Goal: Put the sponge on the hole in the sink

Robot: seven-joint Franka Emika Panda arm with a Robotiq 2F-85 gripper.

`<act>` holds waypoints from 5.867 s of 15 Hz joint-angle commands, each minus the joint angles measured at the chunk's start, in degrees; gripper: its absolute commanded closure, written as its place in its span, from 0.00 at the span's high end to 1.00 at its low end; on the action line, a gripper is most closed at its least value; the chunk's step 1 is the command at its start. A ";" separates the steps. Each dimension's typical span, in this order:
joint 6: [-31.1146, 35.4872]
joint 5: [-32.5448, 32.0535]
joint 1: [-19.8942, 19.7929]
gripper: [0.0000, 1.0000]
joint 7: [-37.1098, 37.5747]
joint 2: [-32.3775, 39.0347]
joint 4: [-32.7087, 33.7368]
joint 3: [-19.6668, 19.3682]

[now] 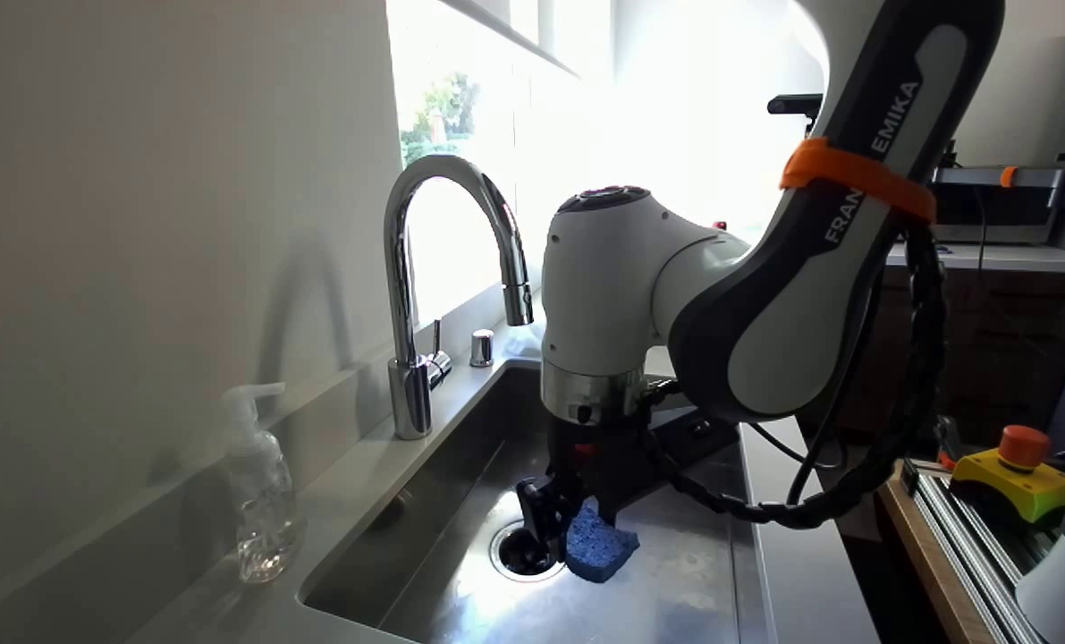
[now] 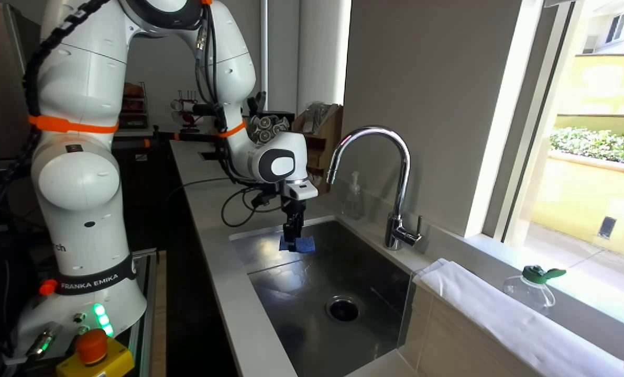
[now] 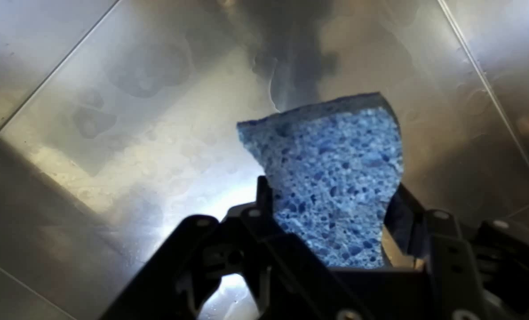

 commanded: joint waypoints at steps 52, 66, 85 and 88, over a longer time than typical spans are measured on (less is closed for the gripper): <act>11.56 10.99 -9.36 1.00 -39.27 14.85 8.32 -6.26; 10.04 10.25 -9.78 1.00 -41.38 8.20 2.31 -7.73; 5.69 -0.93 -11.64 1.00 -41.96 -8.63 -8.13 -9.91; 2.24 -1.05 -13.31 1.00 -42.24 -12.27 -9.07 -7.44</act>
